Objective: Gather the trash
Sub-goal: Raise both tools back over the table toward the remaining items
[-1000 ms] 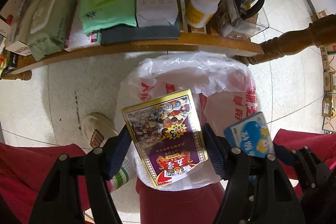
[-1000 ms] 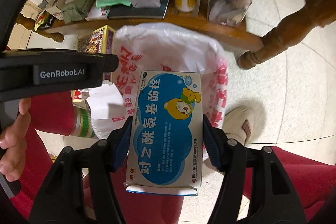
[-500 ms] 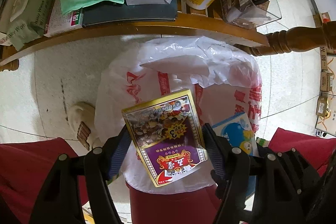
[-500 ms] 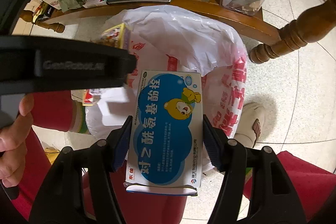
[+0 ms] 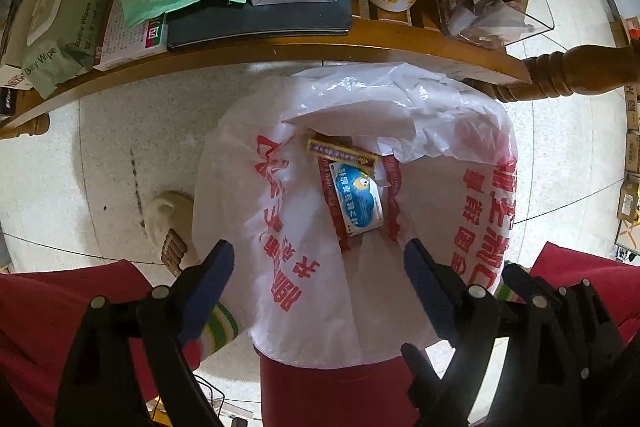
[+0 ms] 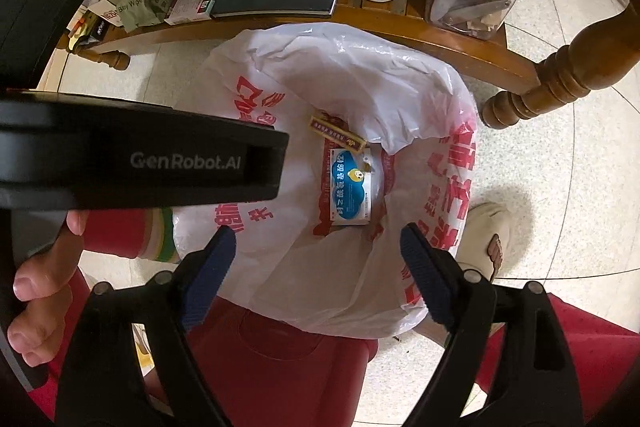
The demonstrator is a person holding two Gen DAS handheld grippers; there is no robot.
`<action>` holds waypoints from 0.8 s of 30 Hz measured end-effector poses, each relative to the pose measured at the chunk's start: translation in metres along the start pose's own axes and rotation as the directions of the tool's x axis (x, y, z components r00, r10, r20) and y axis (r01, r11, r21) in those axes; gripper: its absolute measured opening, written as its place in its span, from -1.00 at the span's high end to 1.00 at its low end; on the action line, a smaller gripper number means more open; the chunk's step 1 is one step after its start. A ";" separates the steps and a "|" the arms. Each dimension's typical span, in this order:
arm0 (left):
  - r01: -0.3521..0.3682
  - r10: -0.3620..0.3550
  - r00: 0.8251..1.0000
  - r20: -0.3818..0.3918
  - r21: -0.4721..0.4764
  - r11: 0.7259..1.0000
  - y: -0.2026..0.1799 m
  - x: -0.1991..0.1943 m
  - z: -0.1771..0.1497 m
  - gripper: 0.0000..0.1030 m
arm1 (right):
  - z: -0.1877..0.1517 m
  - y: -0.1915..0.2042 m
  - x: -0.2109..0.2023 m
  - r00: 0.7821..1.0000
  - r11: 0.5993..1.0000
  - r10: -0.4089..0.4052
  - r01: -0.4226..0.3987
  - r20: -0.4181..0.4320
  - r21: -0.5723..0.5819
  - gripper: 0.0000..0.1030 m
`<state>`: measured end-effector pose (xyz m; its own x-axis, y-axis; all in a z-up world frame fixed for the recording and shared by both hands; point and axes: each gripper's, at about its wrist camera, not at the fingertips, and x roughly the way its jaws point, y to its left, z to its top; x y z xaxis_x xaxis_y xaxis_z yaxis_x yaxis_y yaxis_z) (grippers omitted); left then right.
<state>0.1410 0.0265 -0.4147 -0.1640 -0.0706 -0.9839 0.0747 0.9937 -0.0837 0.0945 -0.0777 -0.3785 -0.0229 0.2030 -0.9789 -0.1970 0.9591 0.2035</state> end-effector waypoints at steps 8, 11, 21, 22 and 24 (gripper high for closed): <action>-0.005 0.005 1.000 0.025 0.012 1.000 -0.006 -0.009 -0.003 -0.64 | -0.001 0.002 -0.007 1.000 1.000 0.001 -0.001 0.018 -0.004 -0.59; -0.011 0.010 0.999 0.041 0.017 1.000 -0.007 -0.014 -0.005 -0.64 | -0.001 0.003 -0.011 1.000 1.000 0.005 -0.004 0.028 -0.006 -0.59; -0.033 0.031 0.993 0.117 0.012 0.999 -0.002 -0.058 -0.037 -0.64 | -0.014 0.004 -0.052 0.996 0.999 0.037 -0.037 0.084 -0.004 -0.61; -0.032 0.030 0.989 0.143 0.013 0.999 0.000 -0.071 -0.044 -0.64 | -0.015 0.003 -0.059 0.995 0.999 0.037 -0.037 0.097 -0.003 -0.62; -0.038 0.034 0.983 0.182 0.016 0.999 0.001 -0.094 -0.053 -0.64 | -0.019 -0.001 -0.083 0.989 1.000 0.030 -0.030 0.142 -0.001 -0.62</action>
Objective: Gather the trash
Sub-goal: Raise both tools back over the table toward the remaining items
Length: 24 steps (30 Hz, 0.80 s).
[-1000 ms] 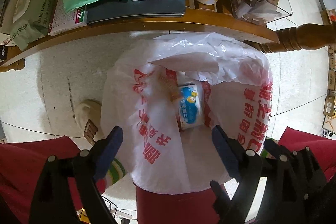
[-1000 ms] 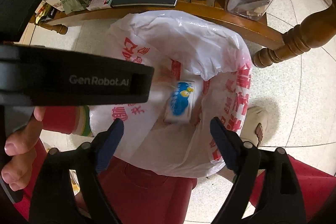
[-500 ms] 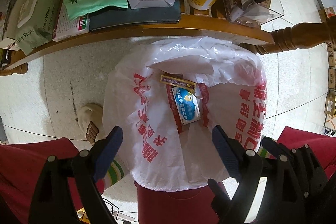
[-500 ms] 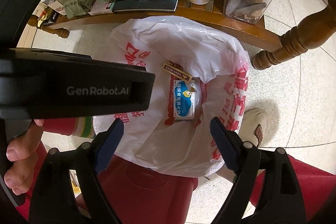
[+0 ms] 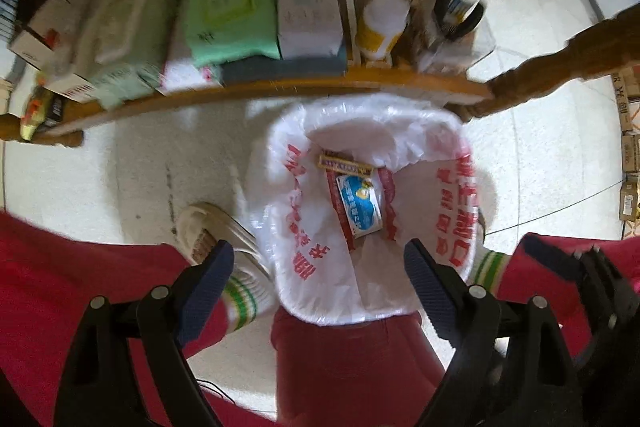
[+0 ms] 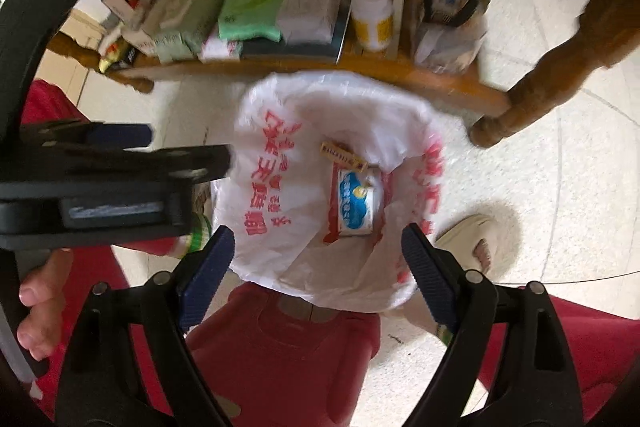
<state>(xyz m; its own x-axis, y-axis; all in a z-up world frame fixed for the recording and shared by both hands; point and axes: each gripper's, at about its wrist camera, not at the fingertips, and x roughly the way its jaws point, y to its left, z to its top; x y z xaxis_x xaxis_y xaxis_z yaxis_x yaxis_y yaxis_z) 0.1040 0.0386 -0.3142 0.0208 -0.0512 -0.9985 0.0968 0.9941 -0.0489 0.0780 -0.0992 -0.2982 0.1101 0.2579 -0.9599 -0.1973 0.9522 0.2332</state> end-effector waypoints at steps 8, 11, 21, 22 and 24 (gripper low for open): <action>-0.060 0.048 0.968 0.246 0.041 0.997 0.011 -0.148 -0.006 -0.84 | 0.015 -0.024 -0.132 0.971 1.000 -0.009 0.008 0.241 0.007 -0.76; -0.076 0.043 0.945 0.325 0.090 0.993 0.011 -0.203 0.000 -0.84 | 0.030 -0.028 -0.187 0.945 0.999 -0.035 0.046 0.325 -0.026 -0.78; -0.031 -0.031 0.937 0.348 0.171 0.985 0.017 -0.310 0.021 -0.84 | 0.079 -0.016 -0.336 0.826 0.981 -0.022 0.125 0.563 -0.145 -0.87; -0.019 -0.046 0.938 0.344 0.182 0.983 0.019 -0.318 0.024 -0.84 | 0.085 -0.016 -0.345 0.818 0.981 -0.004 0.114 0.575 -0.155 -0.87; 0.011 -0.074 0.941 0.331 0.188 0.982 0.022 -0.328 0.029 -0.84 | 0.094 -0.013 -0.361 0.807 0.982 0.033 0.083 0.589 -0.169 -0.87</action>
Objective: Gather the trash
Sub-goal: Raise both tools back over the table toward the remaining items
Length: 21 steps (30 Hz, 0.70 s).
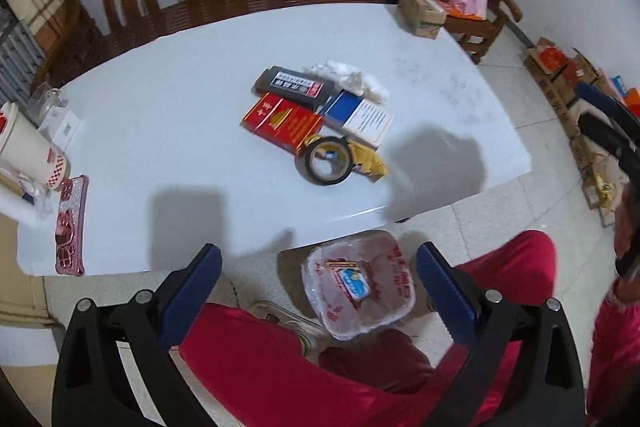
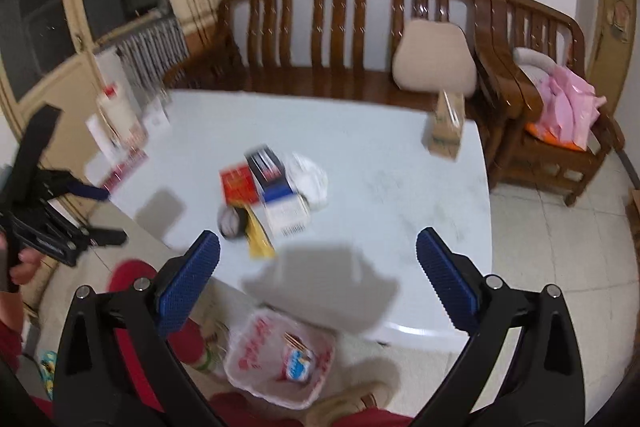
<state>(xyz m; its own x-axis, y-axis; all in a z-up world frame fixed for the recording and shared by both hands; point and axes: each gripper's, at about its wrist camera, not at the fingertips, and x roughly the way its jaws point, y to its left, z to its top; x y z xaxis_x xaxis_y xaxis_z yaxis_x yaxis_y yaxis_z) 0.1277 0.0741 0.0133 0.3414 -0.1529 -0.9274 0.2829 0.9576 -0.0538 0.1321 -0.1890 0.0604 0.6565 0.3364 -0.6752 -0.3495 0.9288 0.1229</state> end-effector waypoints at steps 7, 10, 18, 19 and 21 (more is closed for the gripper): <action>0.001 -0.001 1.000 -0.015 -0.003 1.000 0.011 -0.012 0.022 -0.84 | 0.050 -0.001 -0.018 0.996 0.998 0.054 -0.055 0.070 0.006 -0.87; -0.013 0.014 1.000 -0.022 0.031 0.999 0.010 -0.012 0.031 -0.84 | 0.067 -0.003 -0.018 0.996 0.999 0.052 -0.051 0.079 -0.011 -0.87; -0.004 0.007 0.999 -0.044 0.069 0.998 0.010 0.004 0.054 -0.84 | 0.090 0.002 0.005 0.996 0.997 0.065 -0.062 0.056 -0.052 -0.87; -0.005 0.008 0.999 -0.047 0.073 0.997 0.010 0.006 0.055 -0.84 | 0.091 0.003 0.010 0.996 0.996 0.068 -0.065 0.050 -0.055 -0.87; -0.004 0.008 0.998 -0.058 0.083 0.997 0.011 0.017 0.057 -0.84 | 0.094 0.004 0.022 0.997 0.996 0.072 -0.070 0.033 -0.061 -0.87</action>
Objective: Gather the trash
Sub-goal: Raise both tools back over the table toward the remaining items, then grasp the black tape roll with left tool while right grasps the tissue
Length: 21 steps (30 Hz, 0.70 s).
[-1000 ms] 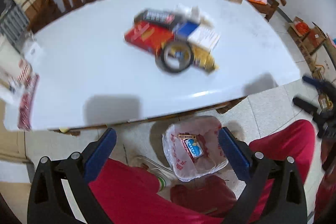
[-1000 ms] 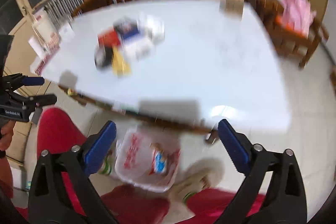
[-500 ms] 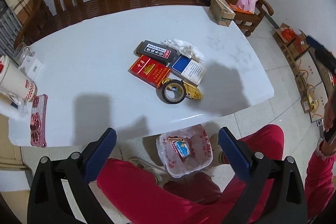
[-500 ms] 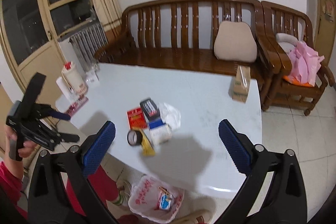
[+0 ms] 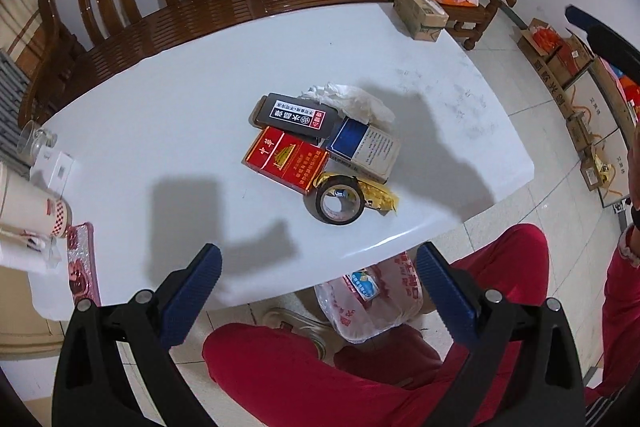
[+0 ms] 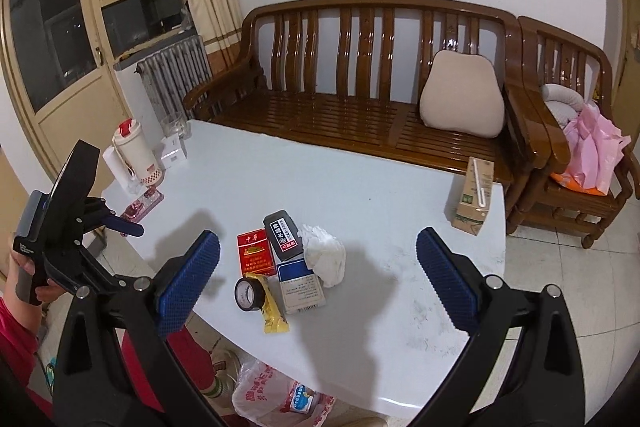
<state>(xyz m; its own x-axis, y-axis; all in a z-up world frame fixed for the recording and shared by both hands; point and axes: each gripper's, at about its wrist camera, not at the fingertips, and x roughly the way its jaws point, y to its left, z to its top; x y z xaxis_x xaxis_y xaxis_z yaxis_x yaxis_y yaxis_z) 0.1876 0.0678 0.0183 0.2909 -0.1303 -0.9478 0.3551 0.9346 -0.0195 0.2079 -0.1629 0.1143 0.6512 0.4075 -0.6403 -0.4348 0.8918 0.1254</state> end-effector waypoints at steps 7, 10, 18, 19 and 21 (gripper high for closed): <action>0.010 -0.010 0.997 -0.074 -0.005 1.000 0.007 0.044 0.005 -0.84 | 0.002 -0.002 0.043 0.998 1.000 0.011 -0.012 -0.063 -0.013 -0.87; 0.019 -0.020 0.994 -0.105 -0.016 1.000 0.011 0.061 0.008 -0.84 | 0.003 -0.006 0.059 0.996 1.000 0.017 -0.017 -0.085 -0.008 -0.87; 0.023 -0.026 0.986 -0.162 -0.015 1.000 0.016 0.095 0.013 -0.84 | 0.003 -0.012 0.098 0.990 1.000 0.024 -0.025 -0.139 -0.005 -0.87; 0.022 -0.024 0.986 -0.165 -0.015 1.000 0.016 0.098 0.013 -0.84 | 0.003 -0.012 0.102 0.989 1.000 0.023 -0.024 -0.145 -0.006 -0.87; 0.015 -0.017 0.986 -0.169 -0.013 1.000 0.018 0.105 0.014 -0.84 | 0.000 -0.011 0.112 0.987 1.000 0.021 -0.023 -0.161 -0.011 -0.87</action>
<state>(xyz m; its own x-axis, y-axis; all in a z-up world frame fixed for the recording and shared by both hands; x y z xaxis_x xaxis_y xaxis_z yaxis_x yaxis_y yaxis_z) 0.2372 0.0657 -0.0768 0.1306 -0.0885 -0.9875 0.3478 0.9368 -0.0380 0.2853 -0.1275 0.0410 0.5332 0.3894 -0.7511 -0.4566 0.8798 0.1320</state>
